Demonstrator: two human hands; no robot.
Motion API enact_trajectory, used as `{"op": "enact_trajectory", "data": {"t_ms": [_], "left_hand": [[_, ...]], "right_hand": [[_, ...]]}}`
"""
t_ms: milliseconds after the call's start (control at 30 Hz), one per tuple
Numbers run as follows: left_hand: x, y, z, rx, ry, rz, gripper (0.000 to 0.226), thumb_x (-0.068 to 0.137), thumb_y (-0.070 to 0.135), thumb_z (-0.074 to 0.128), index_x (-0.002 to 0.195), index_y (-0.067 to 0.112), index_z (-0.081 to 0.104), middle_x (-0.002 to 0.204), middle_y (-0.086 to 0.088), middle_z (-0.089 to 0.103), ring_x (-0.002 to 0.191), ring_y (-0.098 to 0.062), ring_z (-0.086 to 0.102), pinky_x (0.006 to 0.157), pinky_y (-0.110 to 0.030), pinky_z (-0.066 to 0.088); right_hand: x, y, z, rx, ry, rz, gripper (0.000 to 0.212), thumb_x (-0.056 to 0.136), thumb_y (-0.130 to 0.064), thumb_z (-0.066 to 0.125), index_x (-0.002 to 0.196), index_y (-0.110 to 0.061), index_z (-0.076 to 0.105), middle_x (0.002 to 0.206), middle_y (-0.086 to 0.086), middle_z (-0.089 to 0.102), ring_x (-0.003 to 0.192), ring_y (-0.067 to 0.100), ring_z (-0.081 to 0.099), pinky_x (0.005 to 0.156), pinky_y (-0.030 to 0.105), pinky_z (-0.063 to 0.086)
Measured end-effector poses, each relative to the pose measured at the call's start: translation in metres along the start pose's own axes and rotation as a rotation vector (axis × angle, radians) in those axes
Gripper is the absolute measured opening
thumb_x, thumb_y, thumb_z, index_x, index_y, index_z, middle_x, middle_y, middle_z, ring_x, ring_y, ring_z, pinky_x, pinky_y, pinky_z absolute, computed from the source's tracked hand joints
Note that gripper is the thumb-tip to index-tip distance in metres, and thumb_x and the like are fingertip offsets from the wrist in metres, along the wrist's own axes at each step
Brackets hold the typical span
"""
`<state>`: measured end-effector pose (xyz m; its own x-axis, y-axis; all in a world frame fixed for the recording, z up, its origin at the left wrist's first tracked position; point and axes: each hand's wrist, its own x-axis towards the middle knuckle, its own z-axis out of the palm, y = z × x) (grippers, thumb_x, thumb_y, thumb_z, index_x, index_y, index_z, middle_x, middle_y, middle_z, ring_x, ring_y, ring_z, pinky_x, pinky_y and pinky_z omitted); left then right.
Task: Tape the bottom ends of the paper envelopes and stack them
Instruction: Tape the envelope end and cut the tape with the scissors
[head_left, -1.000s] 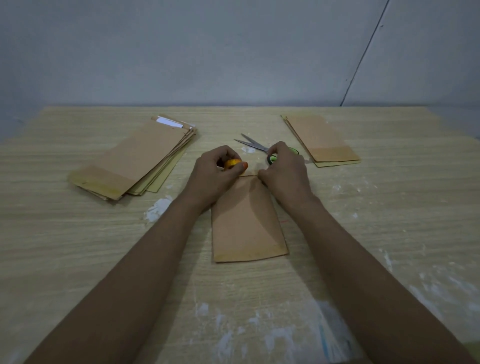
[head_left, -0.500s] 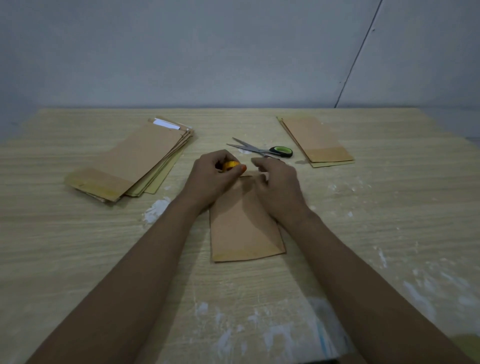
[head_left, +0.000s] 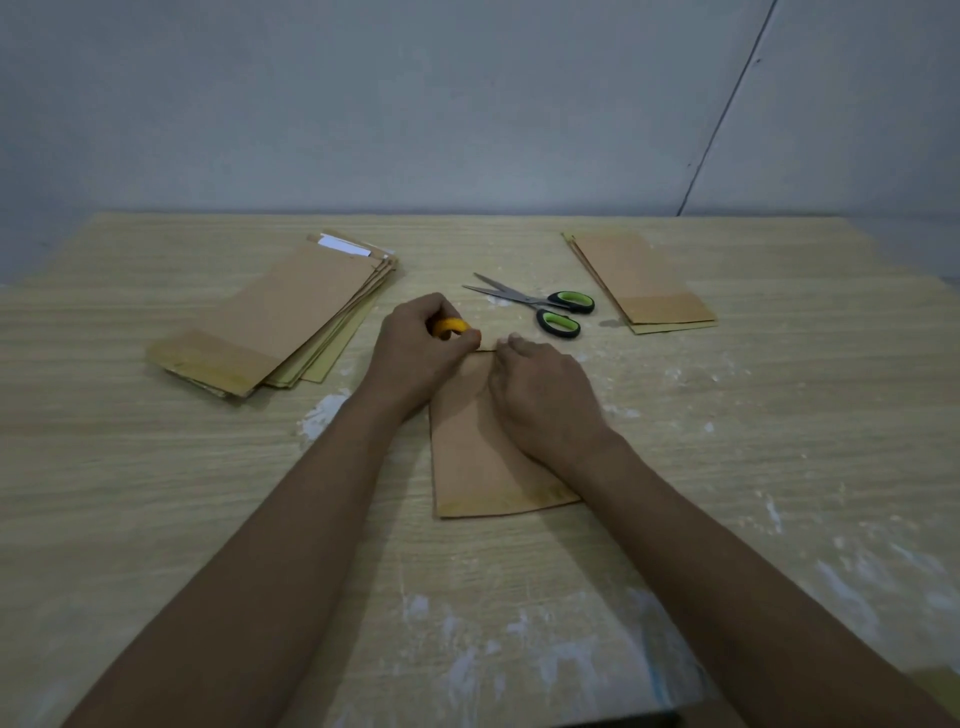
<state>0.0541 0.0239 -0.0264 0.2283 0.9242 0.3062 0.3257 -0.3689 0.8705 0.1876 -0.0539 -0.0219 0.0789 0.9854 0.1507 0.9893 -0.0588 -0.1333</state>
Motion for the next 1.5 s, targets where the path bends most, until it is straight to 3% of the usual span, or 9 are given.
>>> {"op": "enact_trajectory", "data": {"t_ms": [267, 467, 700, 900, 1033, 1100, 1233, 1367, 1500], "left_hand": [[-0.004, 0.003, -0.006, 0.058, -0.009, -0.023, 0.018, 0.069, 0.009, 0.079, 0.079, 0.011, 0.064, 0.073, 0.000, 0.061, 0.060, -0.005, 0.048, 0.051, -0.014, 0.039], [-0.003, -0.002, -0.009, 0.071, -0.054, -0.040, 0.012, 0.070, 0.015, 0.079, 0.078, 0.020, 0.071, 0.077, 0.001, 0.069, 0.073, -0.020, 0.065, 0.064, -0.037, 0.057], [0.003, -0.008, -0.013, -0.038, -0.059, -0.078, 0.020, 0.085, 0.035, 0.075, 0.079, 0.016, 0.069, 0.072, 0.003, 0.064, 0.065, -0.008, 0.053, 0.064, -0.029, 0.044], [0.002, -0.007, -0.014, -0.030, -0.079, -0.040, 0.018, 0.088, 0.027, 0.074, 0.080, 0.011, 0.070, 0.066, 0.010, 0.058, 0.063, -0.004, 0.050, 0.063, -0.024, 0.042], [0.002, -0.007, -0.014, -0.018, -0.073, -0.048, 0.021, 0.088, 0.028, 0.074, 0.080, 0.009, 0.070, 0.066, 0.006, 0.057, 0.058, -0.002, 0.047, 0.056, -0.016, 0.039], [0.002, -0.008, -0.014, -0.013, -0.073, -0.063, 0.022, 0.088, 0.029, 0.074, 0.079, 0.009, 0.070, 0.067, 0.003, 0.058, 0.059, -0.003, 0.047, 0.055, -0.015, 0.038], [0.004, -0.012, -0.017, -0.101, -0.073, -0.081, 0.021, 0.085, 0.027, 0.077, 0.079, 0.009, 0.067, 0.072, -0.003, 0.060, 0.065, -0.010, 0.051, 0.062, -0.026, 0.043], [0.004, -0.010, -0.022, -0.056, 0.012, -0.032, 0.016, 0.081, 0.010, 0.077, 0.084, 0.010, 0.061, 0.076, 0.002, 0.054, 0.063, -0.004, 0.046, 0.060, -0.016, 0.040], [0.001, -0.010, -0.020, 0.019, 0.048, -0.040, 0.024, 0.073, 0.010, 0.077, 0.087, 0.016, 0.058, 0.074, 0.008, 0.050, 0.059, -0.001, 0.042, 0.059, -0.022, 0.038]], "right_hand": [[-0.004, -0.005, -0.005, -0.006, -0.020, 0.016, 0.048, 0.103, -0.030, 0.034, 0.145, -0.009, 0.044, 0.151, 0.008, 0.044, 0.135, 0.024, 0.041, 0.107, 0.038, 0.033], [-0.005, -0.006, -0.008, 0.045, -0.067, 0.008, 0.058, 0.104, -0.031, 0.034, 0.157, -0.013, 0.018, 0.157, 0.010, 0.034, 0.142, 0.025, 0.033, 0.108, 0.038, 0.031], [-0.004, -0.010, -0.005, -0.043, -0.050, 0.016, 0.046, 0.105, -0.030, 0.028, 0.147, -0.016, 0.039, 0.146, 0.008, 0.043, 0.132, 0.025, 0.041, 0.099, 0.041, 0.035], [-0.003, -0.014, -0.005, -0.037, -0.043, 0.045, 0.047, 0.104, -0.028, 0.029, 0.149, -0.015, 0.034, 0.161, 0.003, 0.021, 0.141, 0.023, 0.027, 0.103, 0.048, 0.025], [-0.003, -0.016, -0.006, 0.019, -0.051, -0.047, 0.054, 0.102, -0.018, 0.031, 0.155, -0.013, 0.024, 0.161, 0.002, 0.026, 0.143, 0.015, 0.026, 0.103, 0.041, 0.019], [-0.004, -0.013, -0.005, 0.043, -0.080, -0.058, 0.051, 0.104, -0.021, 0.028, 0.155, -0.014, 0.026, 0.162, 0.000, 0.025, 0.146, 0.012, 0.023, 0.104, 0.040, 0.020], [-0.006, -0.015, -0.003, 0.028, -0.090, -0.058, 0.055, 0.104, -0.035, 0.025, 0.155, -0.016, 0.026, 0.163, -0.001, 0.022, 0.149, 0.010, 0.019, 0.109, 0.043, 0.021], [-0.007, -0.018, -0.005, -0.006, -0.115, -0.051, 0.058, 0.102, -0.040, 0.024, 0.156, -0.017, 0.024, 0.164, 0.000, 0.018, 0.150, 0.011, 0.017, 0.111, 0.045, 0.020], [-0.006, -0.020, -0.006, -0.054, -0.128, -0.048, 0.059, 0.102, -0.040, 0.023, 0.156, -0.016, 0.021, 0.164, 0.001, 0.017, 0.150, 0.012, 0.016, 0.111, 0.046, 0.021]]}}
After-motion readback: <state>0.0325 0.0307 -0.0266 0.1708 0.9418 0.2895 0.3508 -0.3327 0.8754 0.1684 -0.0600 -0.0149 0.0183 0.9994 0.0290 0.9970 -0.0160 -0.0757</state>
